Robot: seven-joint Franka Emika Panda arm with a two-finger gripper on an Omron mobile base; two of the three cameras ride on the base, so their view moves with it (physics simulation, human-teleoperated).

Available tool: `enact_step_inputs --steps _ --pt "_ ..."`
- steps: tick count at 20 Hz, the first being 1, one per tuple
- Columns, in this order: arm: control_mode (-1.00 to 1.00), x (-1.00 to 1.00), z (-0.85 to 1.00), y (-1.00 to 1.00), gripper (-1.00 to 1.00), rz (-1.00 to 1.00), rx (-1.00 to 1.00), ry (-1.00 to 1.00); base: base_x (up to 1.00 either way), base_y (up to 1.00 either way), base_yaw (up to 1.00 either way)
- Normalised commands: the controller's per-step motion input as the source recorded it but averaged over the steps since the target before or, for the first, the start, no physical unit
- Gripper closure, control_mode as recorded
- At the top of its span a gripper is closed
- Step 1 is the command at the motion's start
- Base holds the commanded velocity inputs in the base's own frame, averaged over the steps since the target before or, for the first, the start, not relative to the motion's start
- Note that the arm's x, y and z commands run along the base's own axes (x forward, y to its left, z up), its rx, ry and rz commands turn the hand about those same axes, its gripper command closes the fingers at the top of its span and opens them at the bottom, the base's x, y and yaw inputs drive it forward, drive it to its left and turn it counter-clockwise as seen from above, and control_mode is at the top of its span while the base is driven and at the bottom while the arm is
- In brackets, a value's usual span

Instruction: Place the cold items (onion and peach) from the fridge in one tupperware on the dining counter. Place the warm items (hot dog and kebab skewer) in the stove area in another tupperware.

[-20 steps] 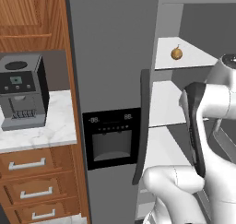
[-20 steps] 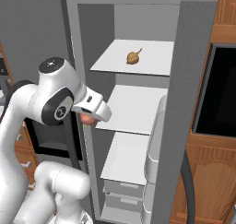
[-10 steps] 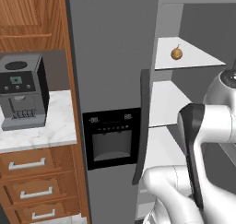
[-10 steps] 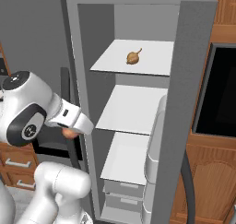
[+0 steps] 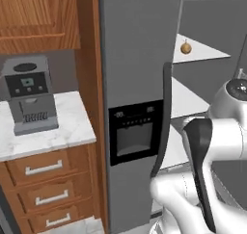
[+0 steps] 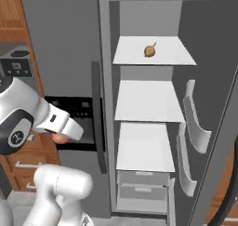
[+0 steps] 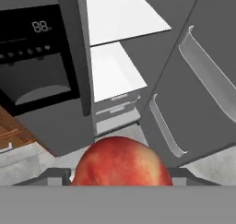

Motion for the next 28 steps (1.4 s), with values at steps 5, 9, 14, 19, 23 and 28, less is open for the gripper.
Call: enact_step_inputs --steps 5,9,14,19,23,28 --pt "1.0 0.0 0.0 0.0 1.0 0.0 0.0 0.0 -0.71 0.33 -0.93" --pt "1.0 0.0 0.0 0.0 1.0 0.0 0.0 0.0 -0.63 0.33 -1.0" --pt "1.0 0.0 0.0 0.0 1.0 0.0 0.0 0.0 -0.63 0.32 -1.0" --pt "1.0 0.0 0.0 0.0 1.0 0.0 0.0 0.0 -0.49 0.23 -1.0" --pt "1.0 0.0 0.0 0.0 1.0 0.0 0.0 0.0 -0.35 0.06 -1.0" --pt "1.0 0.0 0.0 0.0 1.0 0.0 0.0 0.0 -0.16 -0.08 -0.96"
